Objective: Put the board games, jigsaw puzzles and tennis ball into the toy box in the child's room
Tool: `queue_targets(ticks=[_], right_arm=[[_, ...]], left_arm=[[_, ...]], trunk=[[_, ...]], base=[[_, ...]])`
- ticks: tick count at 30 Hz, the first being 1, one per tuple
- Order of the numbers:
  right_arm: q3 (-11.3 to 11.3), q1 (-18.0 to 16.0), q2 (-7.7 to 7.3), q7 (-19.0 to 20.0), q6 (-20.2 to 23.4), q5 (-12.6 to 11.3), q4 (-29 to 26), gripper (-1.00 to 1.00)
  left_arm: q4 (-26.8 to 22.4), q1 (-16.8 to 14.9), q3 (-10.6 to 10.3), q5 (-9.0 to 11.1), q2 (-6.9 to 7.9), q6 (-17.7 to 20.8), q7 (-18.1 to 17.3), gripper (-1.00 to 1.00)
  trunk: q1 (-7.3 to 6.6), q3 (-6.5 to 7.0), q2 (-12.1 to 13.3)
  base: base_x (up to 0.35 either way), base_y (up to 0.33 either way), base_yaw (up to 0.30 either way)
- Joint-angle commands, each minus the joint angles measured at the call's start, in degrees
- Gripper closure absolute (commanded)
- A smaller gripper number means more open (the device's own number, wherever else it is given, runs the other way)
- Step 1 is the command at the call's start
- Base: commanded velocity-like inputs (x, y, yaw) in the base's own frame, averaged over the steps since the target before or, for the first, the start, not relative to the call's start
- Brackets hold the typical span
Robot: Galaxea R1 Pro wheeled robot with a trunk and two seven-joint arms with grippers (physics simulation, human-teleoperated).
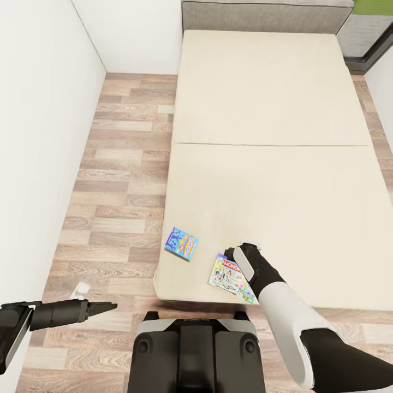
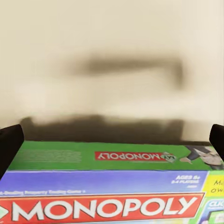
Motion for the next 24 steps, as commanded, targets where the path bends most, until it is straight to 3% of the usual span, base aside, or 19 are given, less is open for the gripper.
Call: queue_targets(ticks=[1,24], right_arm=[[0.04,0.00,0.01,-0.41,0.17,-0.46,-0.09,-1.00],[0.04,-0.01,-0.02,-0.41,0.19,-0.46,-0.08,-1.00]], left_arm=[[-0.02,-0.01,0.02,-0.02,0.01,0.60,-0.22,-1.00],[-0.02,-0.01,-0.02,-0.02,0.01,0.60,-0.22,-1.00]], trunk=[[0.03,-0.06,-0.09],[0.03,-0.06,-0.09]], base=[[-0.065,0.000,0.000],[-0.109,0.000,0.000]])
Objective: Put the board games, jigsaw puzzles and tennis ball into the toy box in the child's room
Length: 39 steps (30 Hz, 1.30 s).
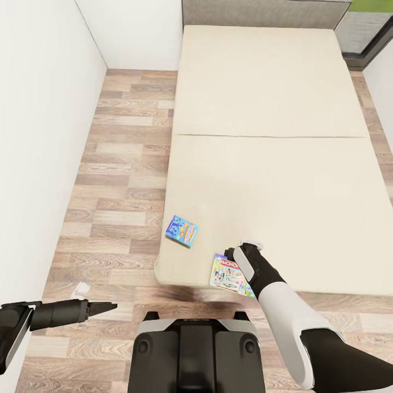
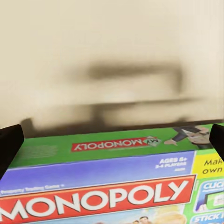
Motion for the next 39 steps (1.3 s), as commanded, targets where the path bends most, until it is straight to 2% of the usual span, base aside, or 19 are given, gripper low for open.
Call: queue_targets(ticks=[1,39], right_arm=[[0.04,0.00,-0.01,-0.42,0.17,-0.45,-0.08,-1.00],[0.04,0.02,-0.05,-0.42,0.16,-0.45,-0.01,-1.00]], left_arm=[[0.00,-0.01,0.00,-0.01,0.01,0.60,-0.22,-1.00],[0.00,-0.01,0.00,-0.01,0.01,0.60,-0.22,-1.00]], trunk=[[0.03,-0.06,-0.09],[0.03,-0.06,-0.09]], base=[[-0.008,0.000,0.000],[-0.006,0.000,0.000]])
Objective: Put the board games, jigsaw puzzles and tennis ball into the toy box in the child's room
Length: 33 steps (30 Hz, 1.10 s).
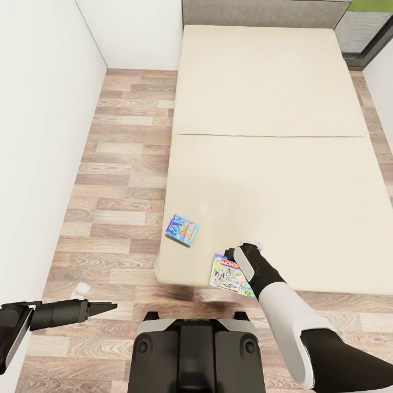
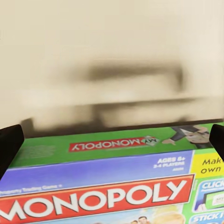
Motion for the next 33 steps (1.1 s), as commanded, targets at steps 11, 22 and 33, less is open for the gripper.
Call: queue_targets(ticks=[11,22,33], right_arm=[[0.04,-0.01,-0.01,-0.41,0.17,-0.38,-0.09,-1.00],[0.04,-0.01,0.00,-0.41,0.17,-0.37,-0.13,-1.00],[0.02,-0.01,0.01,-0.41,0.09,-0.37,-0.36,-1.00]], left_arm=[[-0.03,-0.01,0.03,-0.01,0.01,0.60,-0.22,-1.00],[-0.03,-0.01,0.07,-0.01,0.01,0.60,-0.22,-1.00],[-0.03,-0.01,0.07,-0.01,0.01,0.60,-0.22,-1.00]], trunk=[[0.03,-0.06,-0.09],[0.03,-0.06,-0.09],[0.03,0.33,-0.09]], base=[[0.000,0.000,0.000],[0.000,0.000,0.000],[0.000,0.000,0.000]])
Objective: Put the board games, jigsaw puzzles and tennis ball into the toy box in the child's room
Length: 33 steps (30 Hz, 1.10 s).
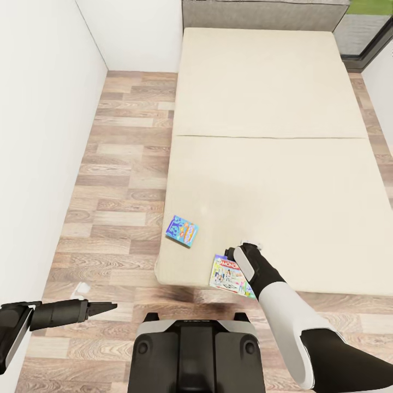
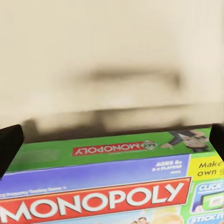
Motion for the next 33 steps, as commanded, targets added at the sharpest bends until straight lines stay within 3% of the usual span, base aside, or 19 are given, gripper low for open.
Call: queue_targets(ticks=[1,11,25,29,33], right_arm=[[0.04,-0.01,0.01,-0.41,0.17,-0.45,-0.20,-1.00],[0.06,-0.09,0.01,-0.61,0.08,-0.45,-2.75,-1.00],[0.06,1.38,0.03,-0.93,2.15,-0.49,-15.12,-1.00],[0.09,3.50,0.10,-0.94,4.67,-0.51,-20.34,-1.00],[0.07,8.48,0.03,-0.86,8.83,-0.58,-29.91,-1.00]], left_arm=[[-0.02,-0.01,0.00,-0.02,0.01,0.60,-0.22,-1.00],[-0.02,-0.01,-0.05,-0.02,0.01,0.60,-0.22,-1.00],[-0.02,-0.01,-0.04,0.04,0.01,0.60,-0.22,-1.00],[-0.02,-0.01,-0.05,0.06,0.01,0.60,-0.22,-1.00],[-0.02,-0.01,-0.07,0.07,-0.04,0.60,-0.22,-1.00]], trunk=[[0.04,0.02,-0.09],[0.04,0.93,-0.09],[0.04,2.24,-0.09],[0.04,2.62,-0.09],[0.04,2.99,-0.09]], base=[[0.000,0.000,0.000],[0.000,0.000,0.000],[0.000,0.000,0.000],[0.000,0.000,0.000],[0.000,0.000,0.000]])
